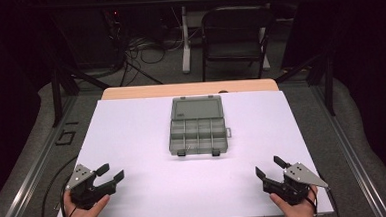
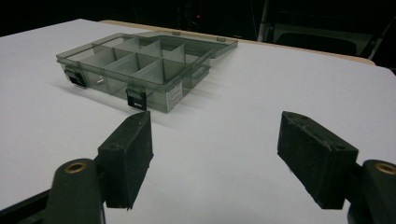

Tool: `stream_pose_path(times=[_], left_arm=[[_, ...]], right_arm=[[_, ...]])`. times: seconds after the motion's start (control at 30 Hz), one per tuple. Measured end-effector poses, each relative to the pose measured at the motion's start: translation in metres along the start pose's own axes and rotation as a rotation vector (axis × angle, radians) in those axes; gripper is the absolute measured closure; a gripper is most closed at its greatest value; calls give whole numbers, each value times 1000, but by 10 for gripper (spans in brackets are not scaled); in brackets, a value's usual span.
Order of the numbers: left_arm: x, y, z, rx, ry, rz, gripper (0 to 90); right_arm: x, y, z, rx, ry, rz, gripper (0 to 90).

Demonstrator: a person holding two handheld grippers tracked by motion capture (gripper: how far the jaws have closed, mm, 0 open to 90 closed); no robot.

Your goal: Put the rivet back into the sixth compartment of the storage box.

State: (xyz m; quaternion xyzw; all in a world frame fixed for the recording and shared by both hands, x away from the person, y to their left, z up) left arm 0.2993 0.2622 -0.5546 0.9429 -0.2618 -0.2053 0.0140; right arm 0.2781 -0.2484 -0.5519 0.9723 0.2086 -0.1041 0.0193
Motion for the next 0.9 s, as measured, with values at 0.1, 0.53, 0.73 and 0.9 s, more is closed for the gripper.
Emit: stream_pose_path(times=[0.1,0.53,0.73,0.9], left_arm=[[4,0,2,8,-19,6,356],[6,-5,3,-20,-20,5,356],[5,-9,3,-51,-17,0,356],[2,-12,3,-73,-9,5,356]], right_arm=[[0,0,0,-2,4,-3,261],[2,2,1,5,-4,2,261],[1,3,1,7,-17,1,262],[1,3,1,7,-14,10,261]])
Point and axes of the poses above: each handheld gripper's, and its own axes: x roughly forward along the jaws, z roughly out of its underside, y roughly to its right, the point moved 5 cm from there along x, roughly forward along the jaws, and after that the axes turned 6 degrees about y, right-handed, at the moved point
